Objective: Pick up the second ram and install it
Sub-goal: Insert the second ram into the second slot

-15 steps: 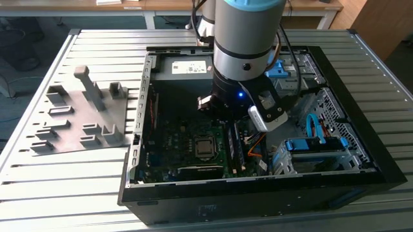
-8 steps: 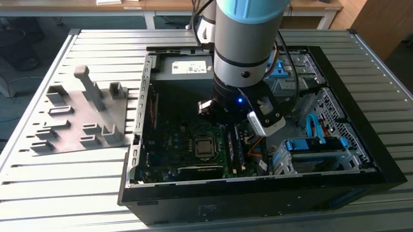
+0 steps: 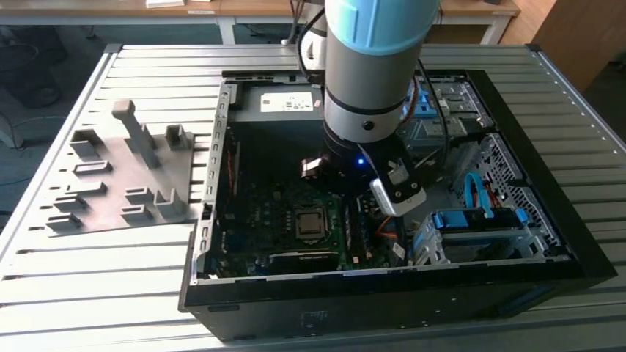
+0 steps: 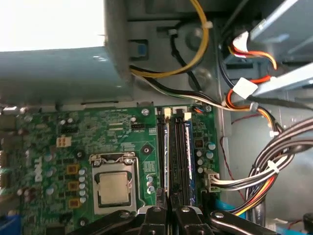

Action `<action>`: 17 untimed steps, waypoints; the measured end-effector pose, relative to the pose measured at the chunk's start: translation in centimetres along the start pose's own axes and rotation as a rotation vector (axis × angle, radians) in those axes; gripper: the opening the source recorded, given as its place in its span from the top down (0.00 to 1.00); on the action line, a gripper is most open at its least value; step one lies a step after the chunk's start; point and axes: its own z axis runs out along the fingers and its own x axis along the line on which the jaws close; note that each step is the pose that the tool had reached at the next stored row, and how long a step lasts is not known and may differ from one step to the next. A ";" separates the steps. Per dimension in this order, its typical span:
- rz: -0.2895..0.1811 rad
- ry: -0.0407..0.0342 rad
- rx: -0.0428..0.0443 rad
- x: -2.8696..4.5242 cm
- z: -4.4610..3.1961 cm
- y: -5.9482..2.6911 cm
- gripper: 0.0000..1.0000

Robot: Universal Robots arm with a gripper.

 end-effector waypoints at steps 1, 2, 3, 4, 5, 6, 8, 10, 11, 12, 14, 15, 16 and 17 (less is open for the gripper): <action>0.010 -0.0006 0.0005 -0.01 0.13 -0.01 0.86; 0.010 -0.0006 0.0006 -0.01 0.25 -0.02 0.86; 0.008 -0.0005 0.0005 -0.01 0.42 -0.03 0.86; 0.004 -0.0003 0.0002 -0.01 0.61 -0.03 0.86; 0.001 -0.0001 0.0001 -0.01 0.79 -0.01 0.86; 0.001 0.0000 0.0002 -0.02 0.97 0.03 0.86; 0.001 0.0001 0.0003 0.01 1.34 0.13 0.86; 0.006 -0.0002 0.0003 0.04 1.73 0.31 0.86; 0.009 -0.0004 0.0003 0.05 1.91 0.37 0.86; 0.010 -0.0005 0.0003 0.05 2.08 0.39 0.86; 0.010 -0.0005 0.0006 0.07 2.33 0.39 0.86; 0.011 -0.0005 0.0006 0.08 2.43 0.38 0.86; 0.011 -0.0006 0.0005 0.08 2.49 0.38 0.86; 0.011 -0.0006 0.0007 0.08 2.54 0.37 0.86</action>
